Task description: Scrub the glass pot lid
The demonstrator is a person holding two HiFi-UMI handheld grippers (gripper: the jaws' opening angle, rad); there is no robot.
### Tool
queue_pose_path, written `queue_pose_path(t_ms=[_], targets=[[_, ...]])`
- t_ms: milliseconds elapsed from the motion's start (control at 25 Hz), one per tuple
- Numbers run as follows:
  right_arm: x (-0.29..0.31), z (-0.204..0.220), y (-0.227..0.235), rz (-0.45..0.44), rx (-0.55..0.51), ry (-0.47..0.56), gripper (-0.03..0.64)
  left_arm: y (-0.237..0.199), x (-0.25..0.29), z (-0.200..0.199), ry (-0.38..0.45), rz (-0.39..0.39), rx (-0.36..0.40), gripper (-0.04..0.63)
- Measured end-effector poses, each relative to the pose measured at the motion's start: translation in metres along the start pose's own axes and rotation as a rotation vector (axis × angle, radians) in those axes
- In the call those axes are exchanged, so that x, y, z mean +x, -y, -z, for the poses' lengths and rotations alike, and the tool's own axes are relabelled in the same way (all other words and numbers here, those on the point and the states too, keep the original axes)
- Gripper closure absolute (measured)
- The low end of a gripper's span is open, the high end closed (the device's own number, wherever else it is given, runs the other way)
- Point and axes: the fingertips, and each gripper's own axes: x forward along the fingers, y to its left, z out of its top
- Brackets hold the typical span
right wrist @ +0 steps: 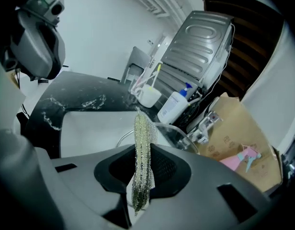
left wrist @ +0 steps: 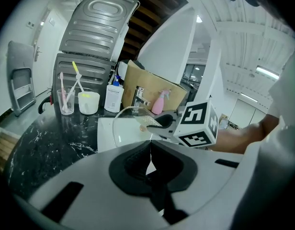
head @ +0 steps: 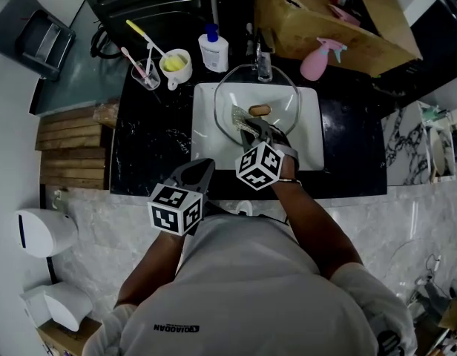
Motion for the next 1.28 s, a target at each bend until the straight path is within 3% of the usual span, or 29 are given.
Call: queue_pose_path(t_ms=[160,400,800,1280], targets=[[0.002,-0.02,0.035,0.112,-0.027,0.023,0.531,-0.008,0.0,-0.004,0.01,0.001,-0.006,0.58],[0.04,-0.014,0.073,0.214,-0.075,-0.089,0.529,-0.03,-0.01,-0.008,0.013,-0.012,-0.02,0.58],[0.097,0.021,0.082,0.225,-0.064,-0.253,0.529,-0.074,-0.018,-0.017,-0.009,-0.044,-0.013,0.58],[0.131,0.006,0.094,0.243,-0.053,-0.269,0.522,-0.098,-0.012,-0.018,-0.05,-0.021,-0.02,0.58]])
